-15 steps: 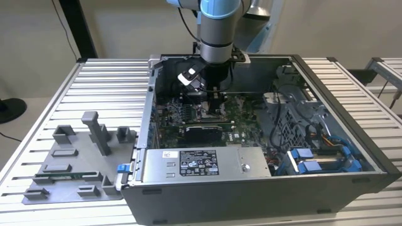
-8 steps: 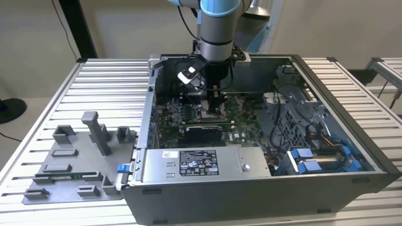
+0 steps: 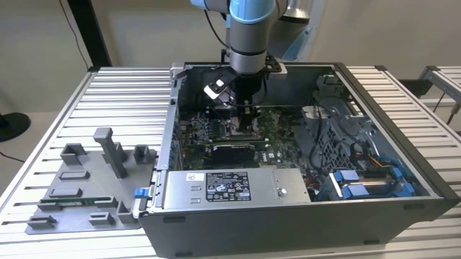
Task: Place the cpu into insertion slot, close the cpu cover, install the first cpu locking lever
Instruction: 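Place the cpu into insertion slot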
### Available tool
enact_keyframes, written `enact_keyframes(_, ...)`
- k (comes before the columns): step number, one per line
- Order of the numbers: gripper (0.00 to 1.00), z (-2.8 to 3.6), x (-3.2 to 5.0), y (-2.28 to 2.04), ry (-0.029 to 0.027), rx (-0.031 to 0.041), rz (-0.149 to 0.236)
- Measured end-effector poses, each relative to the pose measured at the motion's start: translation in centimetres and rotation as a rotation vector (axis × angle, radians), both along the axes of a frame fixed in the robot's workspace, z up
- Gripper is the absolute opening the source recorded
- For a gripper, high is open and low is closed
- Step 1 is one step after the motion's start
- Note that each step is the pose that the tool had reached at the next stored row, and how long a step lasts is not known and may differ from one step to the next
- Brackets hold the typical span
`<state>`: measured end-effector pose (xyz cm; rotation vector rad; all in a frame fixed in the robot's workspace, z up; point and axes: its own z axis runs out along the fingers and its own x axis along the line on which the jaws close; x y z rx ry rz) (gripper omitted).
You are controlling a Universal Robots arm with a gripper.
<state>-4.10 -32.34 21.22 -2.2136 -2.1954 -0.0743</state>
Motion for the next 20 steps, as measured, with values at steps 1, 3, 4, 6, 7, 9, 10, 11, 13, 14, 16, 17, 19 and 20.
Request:
enact_keyframes(1, 0.00, -0.19, 0.00, 0.00, 0.0000, 0.0000, 0.000)
enact_keyframes(3, 0.00, -0.55, 0.00, 0.00, 0.0000, -0.0001, 0.000)
enact_keyframes(4, 0.00, -0.65, 0.00, 0.00, 0.0000, 0.0000, 0.000)
enact_keyframes(6, 0.00, -0.74, 0.00, 0.00, 0.0000, -0.0001, 0.000)
enact_keyframes(7, 0.00, -0.82, 0.00, 0.00, 0.0000, -0.0001, 0.000)
enact_keyframes(9, 0.00, -1.01, 0.00, 0.00, 0.0001, -0.0001, 0.000)
enact_keyframes(10, 0.00, -1.10, 0.00, 0.00, 0.0000, 0.0000, 0.000)
enact_keyframes(11, 0.00, -1.15, 0.00, 0.00, 0.0000, -0.0001, 0.000)
enact_keyframes(13, 0.00, -1.20, -0.01, -0.01, 0.0001, -0.0002, 0.000)
enact_keyframes(14, 0.00, -1.22, 0.00, 0.00, 0.0001, -0.0002, 0.000)
enact_keyframes(16, 0.00, -1.25, 0.00, 0.00, 0.0001, -0.0002, 0.000)
enact_keyframes(17, 0.00, -1.28, 0.00, -0.01, 0.0000, -0.0001, 0.000)
enact_keyframes(19, 0.00, -1.34, 0.00, -0.01, 0.0000, 0.0000, 0.000)
enact_keyframes(20, 0.00, -1.35, -0.01, -0.01, 0.0001, -0.0002, 0.000)
